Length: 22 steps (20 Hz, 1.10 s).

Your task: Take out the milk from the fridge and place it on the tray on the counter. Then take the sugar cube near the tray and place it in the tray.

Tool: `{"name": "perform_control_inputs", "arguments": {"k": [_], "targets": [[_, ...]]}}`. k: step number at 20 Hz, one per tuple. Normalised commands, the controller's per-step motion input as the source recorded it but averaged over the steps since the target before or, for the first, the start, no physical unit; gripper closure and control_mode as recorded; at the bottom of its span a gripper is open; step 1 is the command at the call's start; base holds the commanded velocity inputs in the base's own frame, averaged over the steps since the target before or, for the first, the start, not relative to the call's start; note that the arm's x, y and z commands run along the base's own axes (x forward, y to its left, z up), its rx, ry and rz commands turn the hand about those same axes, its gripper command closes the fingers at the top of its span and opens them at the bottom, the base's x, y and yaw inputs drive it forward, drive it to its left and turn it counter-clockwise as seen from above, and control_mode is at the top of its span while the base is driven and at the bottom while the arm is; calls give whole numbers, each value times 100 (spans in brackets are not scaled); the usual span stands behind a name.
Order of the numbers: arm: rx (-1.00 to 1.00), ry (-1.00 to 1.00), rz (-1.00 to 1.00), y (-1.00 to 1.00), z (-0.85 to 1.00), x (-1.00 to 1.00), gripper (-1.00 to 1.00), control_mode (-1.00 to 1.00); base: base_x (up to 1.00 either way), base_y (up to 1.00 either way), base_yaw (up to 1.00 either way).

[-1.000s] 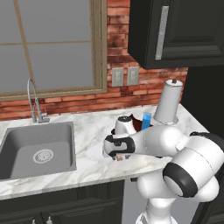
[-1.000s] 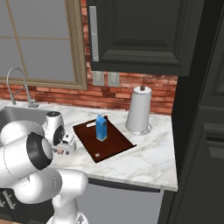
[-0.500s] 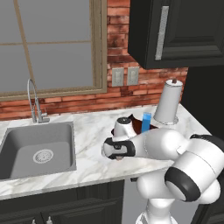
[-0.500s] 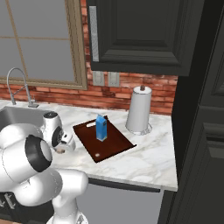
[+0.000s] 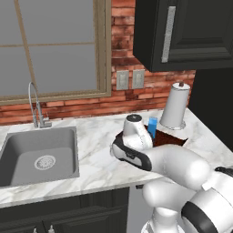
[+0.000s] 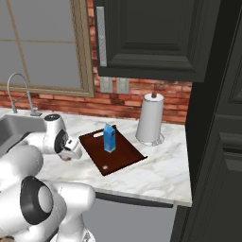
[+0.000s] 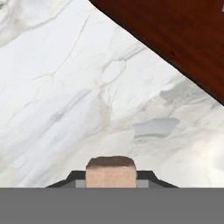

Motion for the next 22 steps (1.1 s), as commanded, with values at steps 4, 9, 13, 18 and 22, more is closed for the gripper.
{"name": "perform_control_inputs", "arguments": {"k": [4,9,13,18,22], "targets": [[-10,0,-4,-70,41,0,100,-100,0,0,0],[-2,0,0,-94,12,3,100,-100,0,0,0],[0,5,0,-92,0,34,100,-100,0,0,0],[3,-1,0,-88,0,29,100,-100,0,0,0],[8,-1,2,-53,0,72,100,-100,0,0,0]]}}
